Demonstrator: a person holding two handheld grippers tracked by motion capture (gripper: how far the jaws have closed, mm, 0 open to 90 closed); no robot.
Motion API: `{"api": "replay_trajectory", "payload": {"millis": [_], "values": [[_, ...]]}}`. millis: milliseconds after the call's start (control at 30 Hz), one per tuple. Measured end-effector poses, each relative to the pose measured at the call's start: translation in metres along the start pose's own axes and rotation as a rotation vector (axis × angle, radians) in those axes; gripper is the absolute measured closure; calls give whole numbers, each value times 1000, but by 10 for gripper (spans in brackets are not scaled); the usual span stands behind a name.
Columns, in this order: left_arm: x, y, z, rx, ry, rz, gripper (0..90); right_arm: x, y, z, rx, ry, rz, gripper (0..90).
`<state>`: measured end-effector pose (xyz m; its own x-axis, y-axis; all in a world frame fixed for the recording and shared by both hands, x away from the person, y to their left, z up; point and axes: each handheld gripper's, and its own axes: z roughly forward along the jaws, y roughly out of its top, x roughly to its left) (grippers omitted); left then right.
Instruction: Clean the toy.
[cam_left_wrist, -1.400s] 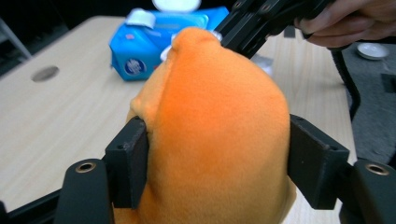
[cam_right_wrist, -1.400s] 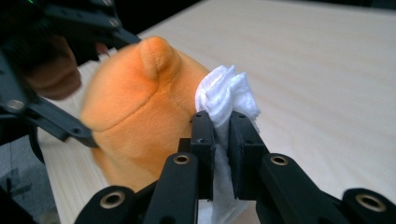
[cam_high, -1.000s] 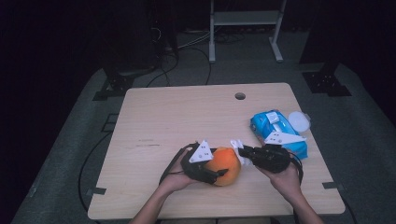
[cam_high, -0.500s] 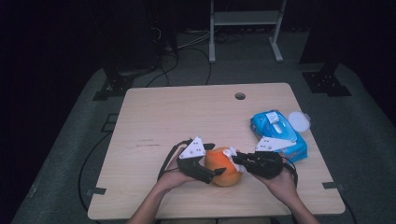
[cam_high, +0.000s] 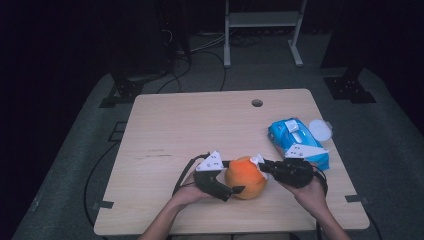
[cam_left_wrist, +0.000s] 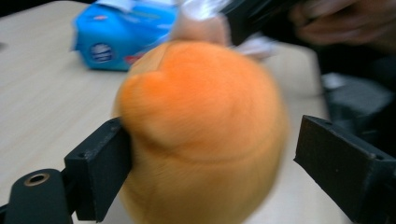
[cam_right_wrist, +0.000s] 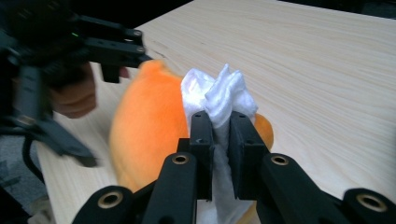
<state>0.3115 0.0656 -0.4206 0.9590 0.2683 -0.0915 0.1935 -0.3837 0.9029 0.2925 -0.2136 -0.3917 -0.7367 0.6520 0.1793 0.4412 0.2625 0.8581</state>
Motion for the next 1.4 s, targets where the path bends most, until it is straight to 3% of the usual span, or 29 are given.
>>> {"api": "replay_trajectory", "payload": {"millis": [67,167,233,300,333,433,600,700,733,800,867,967,1033,1100,1200,1267,1333,1400], "values": [[1,-1,0,4,21,4,124,-2,0,-2,-2,-1,6,801],[4,-5,11,81,68,-10,50,-1,0,-1,3,4,3,801],[8,-9,18,89,44,-47,15,0,0,-1,2,7,-5,801],[7,-10,19,65,43,-49,40,1,0,0,5,8,-7,801],[6,-10,17,49,51,-39,130,2,1,0,4,7,-2,802],[-2,-3,9,3,82,16,261,3,3,-4,-30,-5,-3,805],[-8,8,-7,-19,150,102,276,11,10,-9,-72,0,-22,806],[-9,1,0,48,185,119,276,11,9,-1,-49,-8,-24,806],[-7,-4,5,81,176,116,274,10,7,3,-34,-4,-20,806],[-8,-11,10,69,163,101,271,12,4,11,-15,18,-14,808],[-8,-11,10,71,163,95,269,25,5,13,-12,-4,-60,808],[-8,-10,11,74,171,69,268,41,10,13,-27,54,-101,808],[-6,-10,10,77,176,54,265,49,12,16,-24,57,-137,807],[-2,-11,8,67,180,15,264,47,11,17,-23,36,-152,807],[5,-13,5,44,174,-53,263,29,6,14,-13,-62,-149,808],[7,-13,5,37,173,-71,263,19,2,12,-11,-62,-98,808],[7,-13,6,37,177,-70,263,19,1,13,-11,-58,-89,809],[6,-13,8,39,189,-78,261,29,2,16,-15,-29,-105,809]]}}
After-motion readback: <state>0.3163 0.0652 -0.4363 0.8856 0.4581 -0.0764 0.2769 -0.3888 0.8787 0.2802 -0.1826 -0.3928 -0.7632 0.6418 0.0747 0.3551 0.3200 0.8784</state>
